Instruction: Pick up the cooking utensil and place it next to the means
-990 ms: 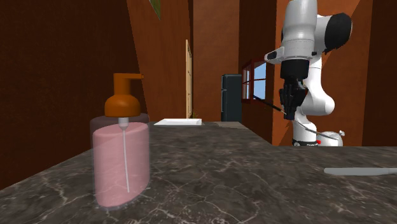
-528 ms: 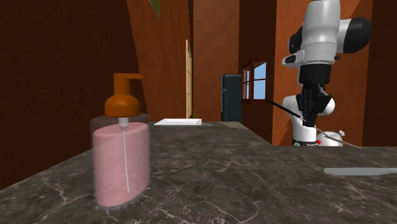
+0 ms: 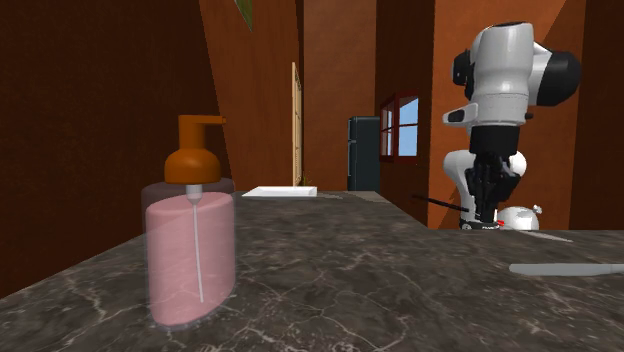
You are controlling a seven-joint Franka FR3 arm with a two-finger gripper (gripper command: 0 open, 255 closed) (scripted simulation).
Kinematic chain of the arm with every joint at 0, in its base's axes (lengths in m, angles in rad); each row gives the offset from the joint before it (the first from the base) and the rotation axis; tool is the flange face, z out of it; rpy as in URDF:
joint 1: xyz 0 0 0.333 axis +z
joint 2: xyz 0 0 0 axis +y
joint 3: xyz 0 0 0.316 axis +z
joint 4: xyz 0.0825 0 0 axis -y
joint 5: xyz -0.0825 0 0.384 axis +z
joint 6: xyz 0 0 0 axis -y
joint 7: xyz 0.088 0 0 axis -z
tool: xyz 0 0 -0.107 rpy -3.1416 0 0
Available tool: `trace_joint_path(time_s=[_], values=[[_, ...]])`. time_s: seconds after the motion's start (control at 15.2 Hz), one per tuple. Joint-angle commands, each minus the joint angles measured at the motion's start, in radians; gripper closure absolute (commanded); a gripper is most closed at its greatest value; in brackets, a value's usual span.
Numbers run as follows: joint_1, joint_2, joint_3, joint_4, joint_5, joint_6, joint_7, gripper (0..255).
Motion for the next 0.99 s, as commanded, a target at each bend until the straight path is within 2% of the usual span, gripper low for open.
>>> trace_joint_path(time_s=[0.0, 0.07, 0.59, 0.66, 0.92], values=[[0.0, 0.01, 0.001, -0.017, -0.005, 0.027, 0.005, 255], [0.0, 0.023, 0.002, -0.031, -0.012, 0.052, 0.011, 255], [0.0, 0.022, 0.002, -0.031, -0.012, 0.052, 0.011, 255], [0.0, 0.022, 0.002, -0.031, -0.012, 0.052, 0.011, 0], [0.0, 0.022, 0.002, -0.031, -0.012, 0.052, 0.011, 0]])
